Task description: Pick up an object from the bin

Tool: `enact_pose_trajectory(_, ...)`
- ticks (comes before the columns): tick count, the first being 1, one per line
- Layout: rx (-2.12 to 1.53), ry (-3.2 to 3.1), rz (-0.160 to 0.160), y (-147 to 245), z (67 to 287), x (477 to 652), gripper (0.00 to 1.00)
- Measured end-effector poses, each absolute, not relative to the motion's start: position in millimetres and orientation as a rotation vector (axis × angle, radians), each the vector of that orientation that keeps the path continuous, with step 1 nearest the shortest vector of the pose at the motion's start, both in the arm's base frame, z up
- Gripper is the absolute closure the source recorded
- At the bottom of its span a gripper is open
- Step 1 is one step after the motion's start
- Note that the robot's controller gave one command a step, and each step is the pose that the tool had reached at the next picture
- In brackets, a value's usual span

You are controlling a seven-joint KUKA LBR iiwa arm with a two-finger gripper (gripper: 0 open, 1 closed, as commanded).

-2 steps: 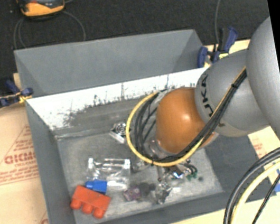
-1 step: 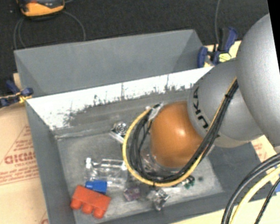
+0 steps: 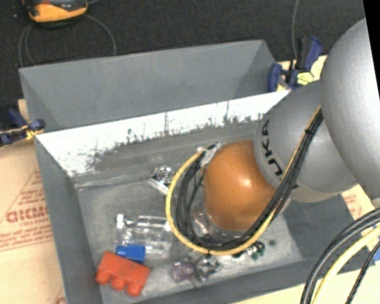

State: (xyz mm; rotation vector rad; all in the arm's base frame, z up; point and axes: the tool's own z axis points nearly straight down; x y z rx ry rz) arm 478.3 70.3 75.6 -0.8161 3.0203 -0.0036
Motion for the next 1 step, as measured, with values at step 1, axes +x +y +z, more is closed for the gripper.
enact_pose_trajectory(1,-1.155,2.912,-0.004,74.6,209.3,491.7,1.00)
